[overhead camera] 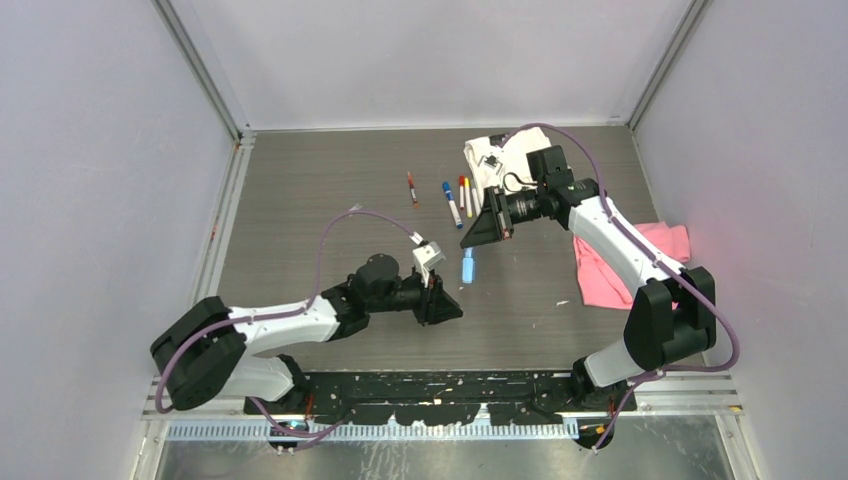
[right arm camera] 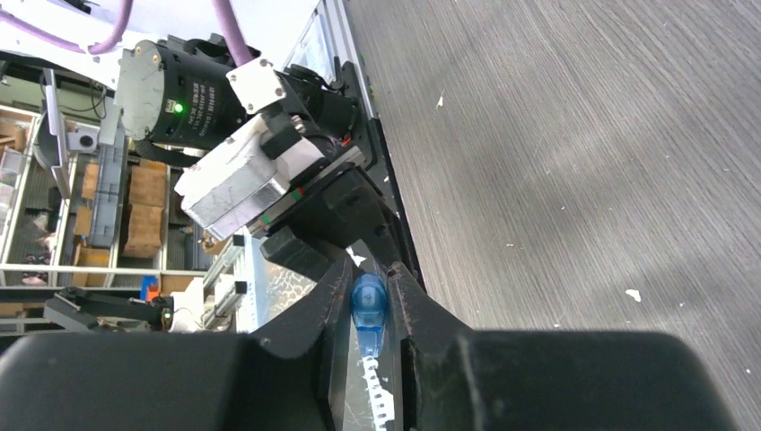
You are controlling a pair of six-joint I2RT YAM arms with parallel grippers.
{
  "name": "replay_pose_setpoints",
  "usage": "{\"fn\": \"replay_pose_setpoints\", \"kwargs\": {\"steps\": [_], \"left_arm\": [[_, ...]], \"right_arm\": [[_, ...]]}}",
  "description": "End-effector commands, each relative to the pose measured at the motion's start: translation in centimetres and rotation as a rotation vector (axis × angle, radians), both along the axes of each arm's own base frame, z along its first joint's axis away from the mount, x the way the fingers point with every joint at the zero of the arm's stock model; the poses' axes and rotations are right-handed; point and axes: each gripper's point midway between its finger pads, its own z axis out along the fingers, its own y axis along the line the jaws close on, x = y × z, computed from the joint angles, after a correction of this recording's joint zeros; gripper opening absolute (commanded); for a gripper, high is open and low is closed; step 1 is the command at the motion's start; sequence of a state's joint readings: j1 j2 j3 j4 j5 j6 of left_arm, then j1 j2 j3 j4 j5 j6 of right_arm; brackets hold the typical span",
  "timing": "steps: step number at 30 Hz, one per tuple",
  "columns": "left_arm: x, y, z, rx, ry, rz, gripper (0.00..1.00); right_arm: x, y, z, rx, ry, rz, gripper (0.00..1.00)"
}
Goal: Insert the pens into the pen caps
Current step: Press the pen cap onto the pen.
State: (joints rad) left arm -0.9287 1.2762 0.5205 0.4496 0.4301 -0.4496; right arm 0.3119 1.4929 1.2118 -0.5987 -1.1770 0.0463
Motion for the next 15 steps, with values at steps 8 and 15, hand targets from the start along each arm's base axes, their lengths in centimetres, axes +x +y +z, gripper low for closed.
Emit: {"fn": "replay_pose_setpoints", "kwargs": {"steps": [8,15], "left_arm": [[2.6,-2.7,7.5,-0.340,-0.055,0.089,0.43],[2.6,-2.4,9.0,-0.449,-0.020,0.085,0.43]], "right_arm": [[-1.0,0.5,1.6,0.086,-0.020,0.059,0.01],[-1.2,0.6,2.0,0.102,-0.020,0.074,0.01]]}}
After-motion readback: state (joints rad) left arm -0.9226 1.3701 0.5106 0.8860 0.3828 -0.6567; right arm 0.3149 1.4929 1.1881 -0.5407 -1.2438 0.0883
